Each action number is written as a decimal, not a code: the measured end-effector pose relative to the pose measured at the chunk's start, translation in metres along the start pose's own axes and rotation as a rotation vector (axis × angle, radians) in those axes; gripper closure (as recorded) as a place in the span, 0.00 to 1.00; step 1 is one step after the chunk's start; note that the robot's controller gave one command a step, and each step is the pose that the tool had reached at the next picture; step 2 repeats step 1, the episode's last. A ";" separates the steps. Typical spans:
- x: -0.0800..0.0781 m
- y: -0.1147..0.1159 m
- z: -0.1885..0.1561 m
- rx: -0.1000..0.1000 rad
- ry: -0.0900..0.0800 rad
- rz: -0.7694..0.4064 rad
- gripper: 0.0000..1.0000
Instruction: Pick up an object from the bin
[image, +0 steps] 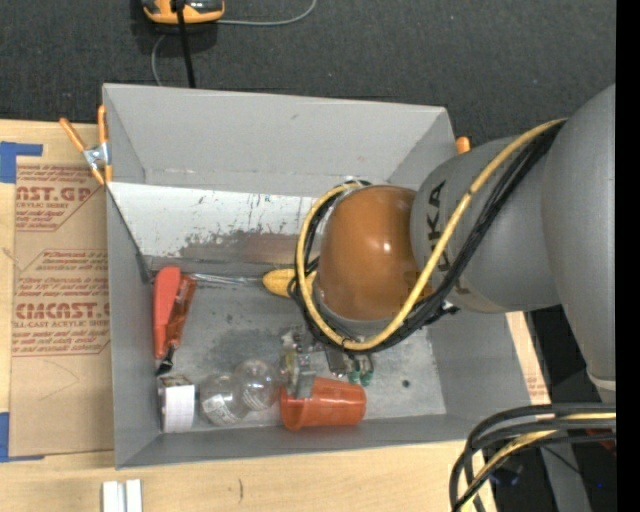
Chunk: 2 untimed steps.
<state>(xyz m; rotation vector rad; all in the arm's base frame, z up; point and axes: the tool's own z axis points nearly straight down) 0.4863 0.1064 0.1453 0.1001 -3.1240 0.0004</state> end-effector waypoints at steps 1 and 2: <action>0.000 -0.002 -0.072 -0.002 -0.016 0.003 1.00; 0.000 -0.002 -0.072 -0.002 -0.016 0.003 1.00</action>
Offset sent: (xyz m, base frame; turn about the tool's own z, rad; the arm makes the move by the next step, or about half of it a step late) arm -0.0015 -0.0099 0.1515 -0.0143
